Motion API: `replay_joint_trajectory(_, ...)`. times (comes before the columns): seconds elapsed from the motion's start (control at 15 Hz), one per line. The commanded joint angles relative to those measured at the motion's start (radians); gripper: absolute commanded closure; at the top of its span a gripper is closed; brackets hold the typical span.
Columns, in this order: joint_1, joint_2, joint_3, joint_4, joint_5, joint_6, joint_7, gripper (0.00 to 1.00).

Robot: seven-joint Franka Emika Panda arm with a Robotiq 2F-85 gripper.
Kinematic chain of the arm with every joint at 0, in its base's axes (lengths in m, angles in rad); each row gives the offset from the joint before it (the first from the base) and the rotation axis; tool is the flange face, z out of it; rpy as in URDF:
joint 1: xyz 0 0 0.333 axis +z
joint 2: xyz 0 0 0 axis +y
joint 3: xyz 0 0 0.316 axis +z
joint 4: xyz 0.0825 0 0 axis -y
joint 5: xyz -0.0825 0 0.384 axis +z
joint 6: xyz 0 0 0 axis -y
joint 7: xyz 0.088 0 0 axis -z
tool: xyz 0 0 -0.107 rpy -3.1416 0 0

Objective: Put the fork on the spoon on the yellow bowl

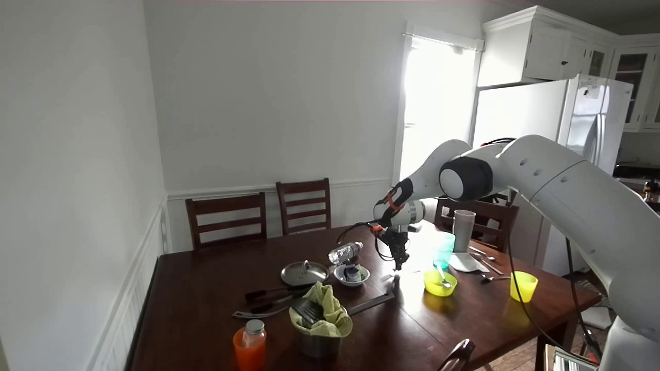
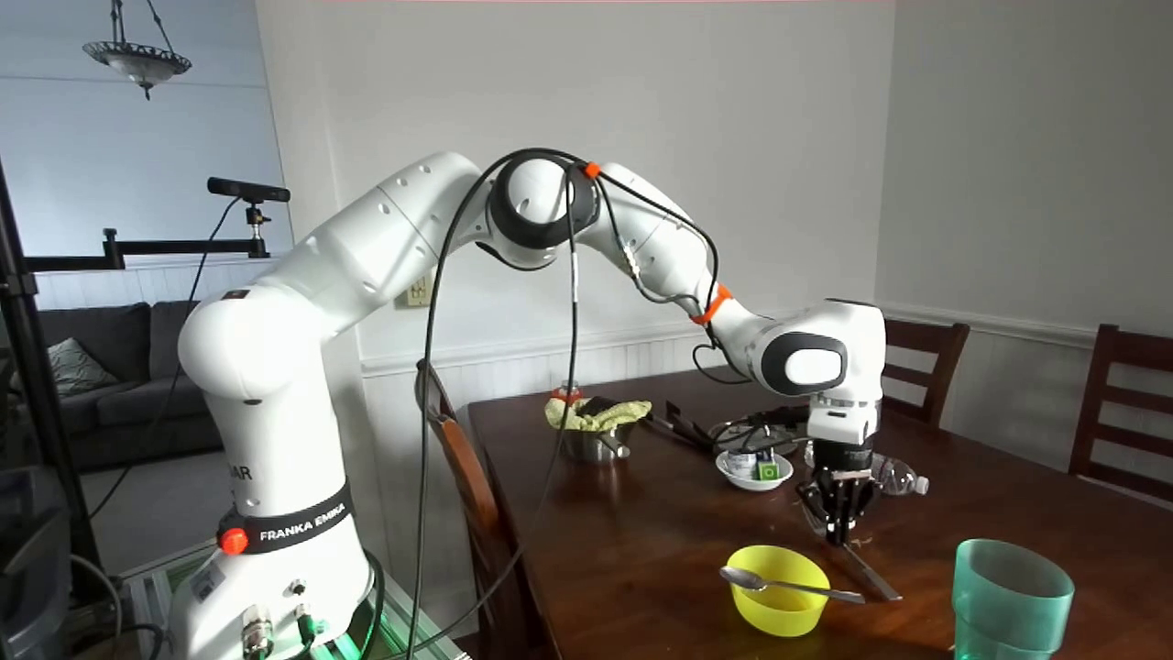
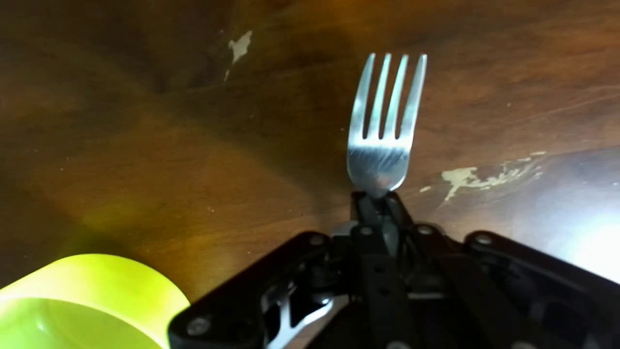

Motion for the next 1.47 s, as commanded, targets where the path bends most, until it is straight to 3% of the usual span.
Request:
replay_joint_trajectory(0.0, 0.029, -0.164, -0.004, -0.187, -0.045, 0.018, -0.137, 0.98)
replay_joint_trajectory(0.53, 0.114, -0.382, -0.067, -0.478, -0.225, 0.014, -0.467, 0.98)
replay_joint_trajectory(0.8, 0.174, -0.449, -0.139, -0.609, -0.344, 0.095, -0.488, 0.98)
replay_joint_trajectory(0.87, 0.144, -0.375, -0.105, -0.5, -0.285, 0.027, -0.489, 0.91)
replay_joint_trajectory(1.13, 0.164, -0.411, -0.129, -0.564, -0.316, 0.069, -0.487, 0.91)
replay_joint_trajectory(1.2, 0.167, -0.421, -0.128, -0.577, -0.327, 0.083, -0.503, 0.98)
replay_joint_trajectory(1.4, 0.165, -0.447, -0.123, -0.609, -0.357, 0.1, -0.606, 0.98)
